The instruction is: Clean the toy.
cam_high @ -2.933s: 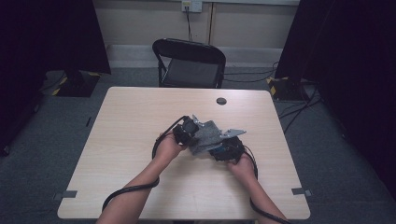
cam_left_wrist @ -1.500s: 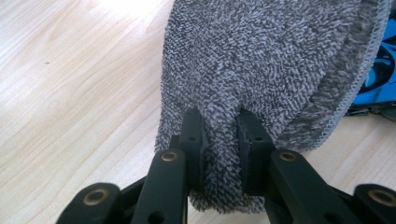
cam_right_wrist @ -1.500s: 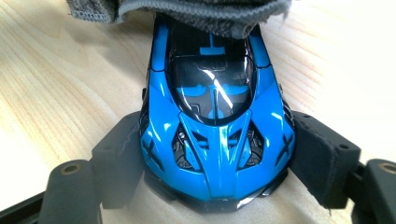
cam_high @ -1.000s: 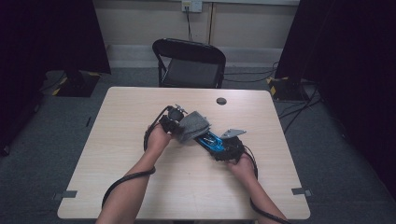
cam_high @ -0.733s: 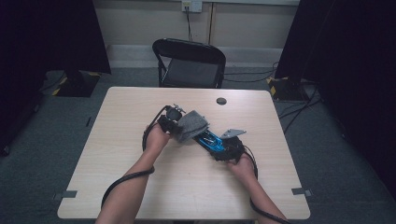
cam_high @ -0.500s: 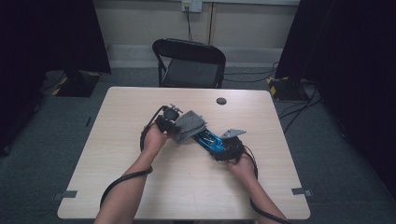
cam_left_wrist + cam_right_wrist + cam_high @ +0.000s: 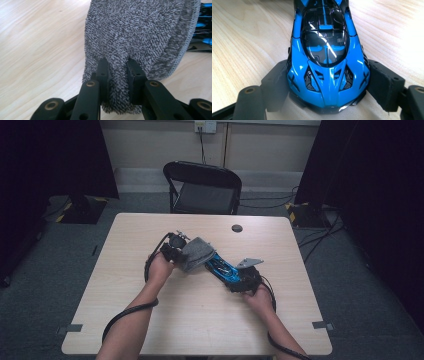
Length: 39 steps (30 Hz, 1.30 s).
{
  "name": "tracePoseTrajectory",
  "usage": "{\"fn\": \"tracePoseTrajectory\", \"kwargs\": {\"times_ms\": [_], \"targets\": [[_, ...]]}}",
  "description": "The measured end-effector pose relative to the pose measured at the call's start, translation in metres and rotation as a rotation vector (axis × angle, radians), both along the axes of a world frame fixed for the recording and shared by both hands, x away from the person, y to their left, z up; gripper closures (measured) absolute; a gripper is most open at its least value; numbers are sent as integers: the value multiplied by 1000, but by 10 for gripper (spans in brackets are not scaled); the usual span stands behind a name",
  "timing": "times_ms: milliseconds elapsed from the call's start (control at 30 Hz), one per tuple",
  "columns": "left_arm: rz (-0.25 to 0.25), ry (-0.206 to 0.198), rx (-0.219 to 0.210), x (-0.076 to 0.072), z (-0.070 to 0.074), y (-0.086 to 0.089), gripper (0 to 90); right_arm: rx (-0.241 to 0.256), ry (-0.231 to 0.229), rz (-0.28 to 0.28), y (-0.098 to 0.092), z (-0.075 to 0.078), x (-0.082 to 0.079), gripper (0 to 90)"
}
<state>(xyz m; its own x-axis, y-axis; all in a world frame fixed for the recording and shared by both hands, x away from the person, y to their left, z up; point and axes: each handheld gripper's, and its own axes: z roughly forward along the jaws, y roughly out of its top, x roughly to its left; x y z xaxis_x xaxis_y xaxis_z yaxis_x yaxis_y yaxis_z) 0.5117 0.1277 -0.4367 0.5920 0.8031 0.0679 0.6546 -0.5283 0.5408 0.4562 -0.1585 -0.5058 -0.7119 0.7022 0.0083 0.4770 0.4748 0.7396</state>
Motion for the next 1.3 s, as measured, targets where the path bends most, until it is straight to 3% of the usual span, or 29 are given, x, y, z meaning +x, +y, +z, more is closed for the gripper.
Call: {"fn": "tracePoseTrajectory", "kwargs": {"times_ms": [200, 367, 533, 733, 900, 1300], "targets": [[37, -22, -10, -3, 4, 17, 752, 0, 0, 0, 0, 0, 0, 243], [30, -26, -15, -9, 7, 30, 751, 1, 1, 0, 0, 0, 0, 243], [38, -36, -54, -22, 6, 43, 751, 1, 1, 0, 0, 0, 0, 243], [-19, -49, -83, -47, 4, 49, 748, 0, 1, 0, 0, 0, 0, 243], [-58, -40, -86, -66, -5, 49, 746, -1, 1, -1, 0, 0, 0, 243], [-123, -3, -127, -92, -22, 42, 744, -3, 0, -24, 1, 0, -1, 227]]}}
